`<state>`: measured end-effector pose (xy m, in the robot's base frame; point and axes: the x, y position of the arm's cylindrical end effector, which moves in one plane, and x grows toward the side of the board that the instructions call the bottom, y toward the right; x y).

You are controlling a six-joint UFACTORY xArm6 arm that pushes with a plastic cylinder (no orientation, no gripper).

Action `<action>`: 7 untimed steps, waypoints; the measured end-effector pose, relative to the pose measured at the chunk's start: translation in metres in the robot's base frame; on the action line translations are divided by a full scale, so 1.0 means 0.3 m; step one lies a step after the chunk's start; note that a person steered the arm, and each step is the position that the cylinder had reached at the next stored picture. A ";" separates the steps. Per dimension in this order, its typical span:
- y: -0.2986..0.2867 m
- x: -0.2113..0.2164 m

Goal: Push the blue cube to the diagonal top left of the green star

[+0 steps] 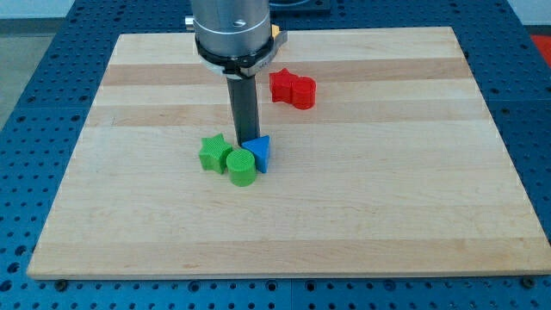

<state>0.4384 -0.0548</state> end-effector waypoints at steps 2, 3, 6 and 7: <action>-0.269 -0.223; -0.336 -0.370; 0.169 -0.515; 0.264 -0.628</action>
<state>0.2498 0.0245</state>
